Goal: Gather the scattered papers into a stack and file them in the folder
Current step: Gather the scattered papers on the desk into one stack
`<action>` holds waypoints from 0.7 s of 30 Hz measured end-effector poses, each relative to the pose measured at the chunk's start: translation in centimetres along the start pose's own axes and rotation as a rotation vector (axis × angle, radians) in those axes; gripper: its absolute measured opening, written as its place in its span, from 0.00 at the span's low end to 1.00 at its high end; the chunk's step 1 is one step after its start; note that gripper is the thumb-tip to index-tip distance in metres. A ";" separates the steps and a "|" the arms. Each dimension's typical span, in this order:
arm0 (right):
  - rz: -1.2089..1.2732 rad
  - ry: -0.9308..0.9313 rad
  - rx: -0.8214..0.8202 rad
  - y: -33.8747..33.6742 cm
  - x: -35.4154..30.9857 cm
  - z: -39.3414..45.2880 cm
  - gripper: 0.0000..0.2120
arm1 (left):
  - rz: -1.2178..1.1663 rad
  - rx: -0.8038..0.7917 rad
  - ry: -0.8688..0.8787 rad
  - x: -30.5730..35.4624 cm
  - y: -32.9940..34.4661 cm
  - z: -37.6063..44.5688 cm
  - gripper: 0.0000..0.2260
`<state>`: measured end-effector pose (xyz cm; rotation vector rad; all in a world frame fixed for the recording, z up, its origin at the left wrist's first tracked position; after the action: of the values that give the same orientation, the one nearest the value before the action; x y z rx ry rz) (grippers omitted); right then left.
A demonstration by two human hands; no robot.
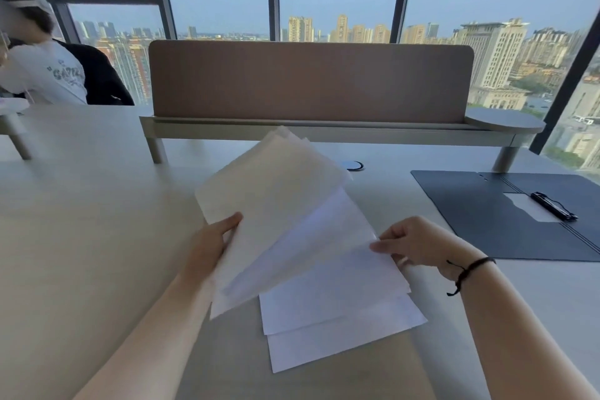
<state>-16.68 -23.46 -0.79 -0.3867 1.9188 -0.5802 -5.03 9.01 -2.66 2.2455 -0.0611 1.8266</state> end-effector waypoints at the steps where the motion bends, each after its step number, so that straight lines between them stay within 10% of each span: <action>1: 0.091 -0.022 0.072 -0.5 -0.1 0.1 0.18 | -0.001 -0.012 0.044 -0.1 0.1 0.4 0.12; 8: 0.801 0.089 0.009 1.4 -0.9 0.1 0.32 | 0.287 -0.174 0.207 0.1 3.2 -0.1 0.27; 21: 0.579 -0.015 -0.157 6.5 -1.8 1.3 0.10 | 0.759 0.030 0.218 0.2 2.5 -1.0 0.15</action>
<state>-14.80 -17.36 -3.47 0.0754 1.9465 -0.0448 -6.44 6.79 -1.87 2.1853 -0.9650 2.4151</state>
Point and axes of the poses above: each hand's wrist, its own z-axis towards the middle knuckle, its own y-axis out of the palm, x = y × z, the point moved 7 cm from there along z, towards the middle knuckle, and after that the axes turned 9 degrees about -x, right-handed, at the moved point
